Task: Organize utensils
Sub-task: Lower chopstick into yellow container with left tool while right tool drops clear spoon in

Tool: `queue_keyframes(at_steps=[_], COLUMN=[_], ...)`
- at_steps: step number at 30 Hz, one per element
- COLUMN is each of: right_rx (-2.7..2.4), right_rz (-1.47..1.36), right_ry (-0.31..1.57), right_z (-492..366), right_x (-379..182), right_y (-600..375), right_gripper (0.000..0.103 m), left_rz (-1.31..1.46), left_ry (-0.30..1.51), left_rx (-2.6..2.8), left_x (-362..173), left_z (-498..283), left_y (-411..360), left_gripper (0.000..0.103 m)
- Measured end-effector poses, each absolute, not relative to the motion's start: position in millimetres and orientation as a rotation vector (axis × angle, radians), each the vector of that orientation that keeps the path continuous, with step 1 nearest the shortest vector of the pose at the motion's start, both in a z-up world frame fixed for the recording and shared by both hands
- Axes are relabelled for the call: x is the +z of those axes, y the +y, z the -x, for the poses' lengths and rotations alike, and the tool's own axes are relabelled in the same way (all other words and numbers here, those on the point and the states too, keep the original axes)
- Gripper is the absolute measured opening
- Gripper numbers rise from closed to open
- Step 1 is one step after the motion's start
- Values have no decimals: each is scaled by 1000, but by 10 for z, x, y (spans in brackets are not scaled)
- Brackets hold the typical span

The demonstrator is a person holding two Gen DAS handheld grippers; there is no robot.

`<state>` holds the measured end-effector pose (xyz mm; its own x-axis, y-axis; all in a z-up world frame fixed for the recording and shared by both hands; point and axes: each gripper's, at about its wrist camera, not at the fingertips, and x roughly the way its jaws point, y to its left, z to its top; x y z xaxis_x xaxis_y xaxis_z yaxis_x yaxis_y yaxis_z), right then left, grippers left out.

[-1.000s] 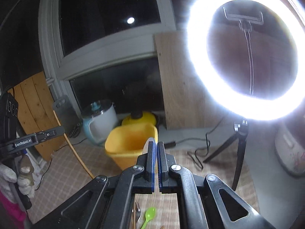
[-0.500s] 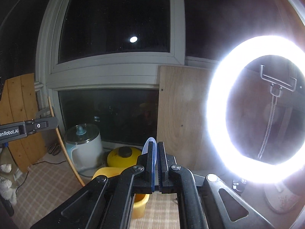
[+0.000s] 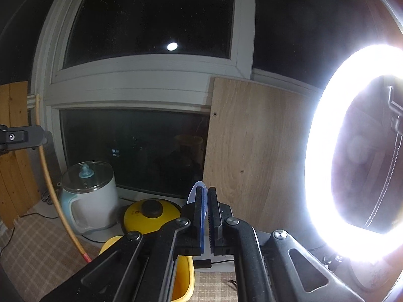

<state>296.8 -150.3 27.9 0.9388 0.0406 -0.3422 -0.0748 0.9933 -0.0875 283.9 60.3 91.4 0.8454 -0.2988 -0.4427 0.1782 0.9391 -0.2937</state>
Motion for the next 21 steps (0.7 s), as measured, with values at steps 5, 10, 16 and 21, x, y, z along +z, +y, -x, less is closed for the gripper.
queue_keyframes(at_steps=[5,10,16,21], right_rx=[46,54,102,158], right_rz=[131,107,38,-8], right_ry=[366,385,427,486], right_z=[-3021,-2945,-2852,-2858], right_x=[125,54,-20,-154], right_y=[-1500,-1640,-1845,-1889], right_gripper=[0,0,0,0], left_rz=[240,243,248,231], left_ry=[541,570,633,694], left_rx=[-259,-262,-273,-284], left_x=[760,620,347,106], left_z=[-2855,-2845,-2898,-2984], left_y=[557,533,425,257], left_gripper=[3,3,3,3])
